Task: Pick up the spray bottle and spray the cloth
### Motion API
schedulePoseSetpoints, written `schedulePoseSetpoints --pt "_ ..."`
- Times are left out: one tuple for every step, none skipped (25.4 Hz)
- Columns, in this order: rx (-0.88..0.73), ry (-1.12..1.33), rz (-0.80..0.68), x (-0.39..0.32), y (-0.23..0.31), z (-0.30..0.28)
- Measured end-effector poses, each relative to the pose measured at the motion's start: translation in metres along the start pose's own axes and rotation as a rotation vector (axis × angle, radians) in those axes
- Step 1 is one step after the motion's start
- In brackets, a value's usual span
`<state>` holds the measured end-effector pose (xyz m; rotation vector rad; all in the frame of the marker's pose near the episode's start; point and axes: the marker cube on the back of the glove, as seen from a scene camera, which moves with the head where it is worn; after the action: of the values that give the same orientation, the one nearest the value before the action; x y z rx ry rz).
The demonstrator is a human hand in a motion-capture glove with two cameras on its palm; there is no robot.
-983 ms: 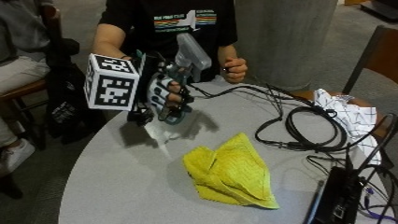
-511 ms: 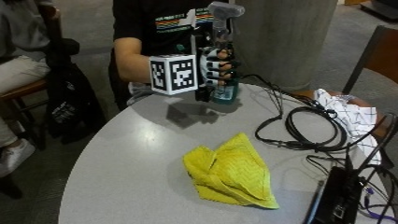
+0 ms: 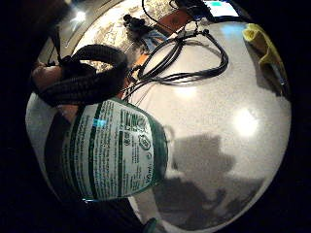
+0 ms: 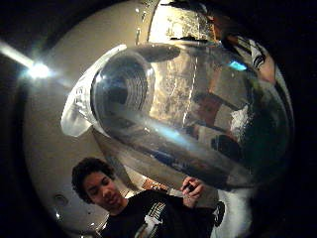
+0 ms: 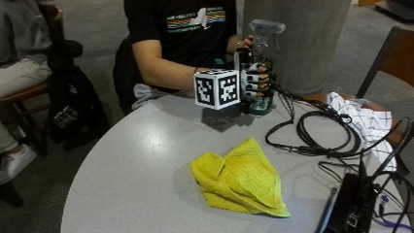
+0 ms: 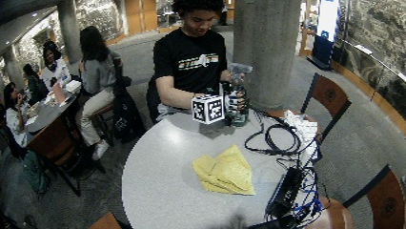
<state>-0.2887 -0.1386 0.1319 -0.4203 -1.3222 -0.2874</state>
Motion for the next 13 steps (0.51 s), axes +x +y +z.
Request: schedulePoseSetpoints --pt "-0.001 0.004 0.0 0.001 -0.001 0.002" --pt "-0.004 0.01 -0.001 0.001 -0.001 0.004" --pt "-0.009 0.017 -0.002 0.001 -0.001 0.006" --pt "-0.016 0.026 -0.002 0.001 0.0 0.007" --pt "-0.022 0.034 -0.002 0.001 0.0 0.008" --pt "-0.026 0.04 0.0 0.0 0.002 0.008" --pt "-0.03 0.046 0.0 0.0 0.003 0.007" --pt "-0.033 0.054 0.0 -0.001 0.006 0.006" --pt "-0.037 0.068 -0.002 -0.002 0.009 0.004" --pt "-0.043 0.09 -0.005 -0.004 0.013 0.001" --pt "-0.05 0.119 -0.007 -0.006 0.017 -0.003" --pt "-0.056 0.154 -0.009 -0.009 0.023 -0.009" --pt "-0.058 0.192 -0.01 -0.012 0.03 -0.016"
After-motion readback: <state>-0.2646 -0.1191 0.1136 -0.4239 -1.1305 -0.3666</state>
